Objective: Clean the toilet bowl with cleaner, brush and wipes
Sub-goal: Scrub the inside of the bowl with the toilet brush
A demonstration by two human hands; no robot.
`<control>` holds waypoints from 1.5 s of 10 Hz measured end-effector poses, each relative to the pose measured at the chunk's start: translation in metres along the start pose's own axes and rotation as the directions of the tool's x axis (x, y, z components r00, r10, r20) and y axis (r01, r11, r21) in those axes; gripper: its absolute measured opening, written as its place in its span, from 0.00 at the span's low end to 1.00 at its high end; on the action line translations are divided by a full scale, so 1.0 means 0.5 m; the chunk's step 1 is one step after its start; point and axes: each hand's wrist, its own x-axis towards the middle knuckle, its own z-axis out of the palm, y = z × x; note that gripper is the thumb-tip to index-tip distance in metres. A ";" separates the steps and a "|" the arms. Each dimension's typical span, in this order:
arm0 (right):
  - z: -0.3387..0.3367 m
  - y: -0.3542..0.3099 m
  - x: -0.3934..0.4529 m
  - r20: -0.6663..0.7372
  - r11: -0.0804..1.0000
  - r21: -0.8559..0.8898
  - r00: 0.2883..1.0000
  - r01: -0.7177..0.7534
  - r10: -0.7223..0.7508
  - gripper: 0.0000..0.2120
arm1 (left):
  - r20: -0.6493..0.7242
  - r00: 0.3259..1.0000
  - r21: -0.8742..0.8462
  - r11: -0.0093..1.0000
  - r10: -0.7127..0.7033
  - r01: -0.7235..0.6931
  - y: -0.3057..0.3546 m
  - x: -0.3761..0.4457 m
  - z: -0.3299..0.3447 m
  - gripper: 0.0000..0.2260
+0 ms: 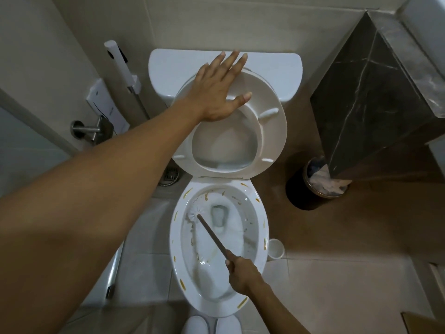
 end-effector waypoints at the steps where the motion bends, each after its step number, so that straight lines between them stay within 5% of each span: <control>1: 0.017 0.017 -0.006 0.048 1.000 -0.015 0.999 0.002 -0.002 0.19 | -0.010 1.000 0.004 1.000 -0.001 0.001 0.002 0.001 0.003 0.33; 5: -0.028 -0.025 0.028 0.067 0.995 -0.087 0.997 -0.040 0.046 0.19 | 0.009 1.000 0.004 1.000 0.001 -0.001 0.002 0.001 -0.003 0.33; 7: -0.071 0.000 -0.017 0.248 0.957 -0.287 0.968 0.032 0.042 0.16 | 0.023 0.999 -0.023 0.999 -0.022 0.023 0.005 0.004 -0.002 0.33; 8: -0.077 -0.024 0.013 0.202 0.949 -0.315 0.978 0.023 0.043 0.17 | 0.026 0.999 -0.031 0.999 -0.028 0.029 0.008 0.006 -0.001 0.33; 9: -0.064 -0.048 0.037 0.112 0.973 -0.232 0.993 -0.017 0.044 0.19 | 0.033 0.999 -0.031 0.999 -0.028 0.029 0.006 0.005 -0.003 0.33; 12: -0.095 -0.026 -0.001 0.260 0.945 -0.318 0.966 0.072 0.014 0.17 | 0.033 0.999 -0.030 0.999 -0.030 0.031 0.007 0.005 -0.004 0.34; 14: -0.090 -0.048 0.031 0.129 0.993 -0.113 0.991 -0.027 0.042 0.19 | 0.036 0.999 -0.025 0.999 -0.030 0.030 0.007 0.005 -0.003 0.33; 15: -0.090 -0.020 0.018 0.184 0.993 -0.114 0.981 -0.033 0.054 0.18 | 0.033 0.999 -0.026 0.999 -0.032 0.033 0.008 0.006 -0.003 0.33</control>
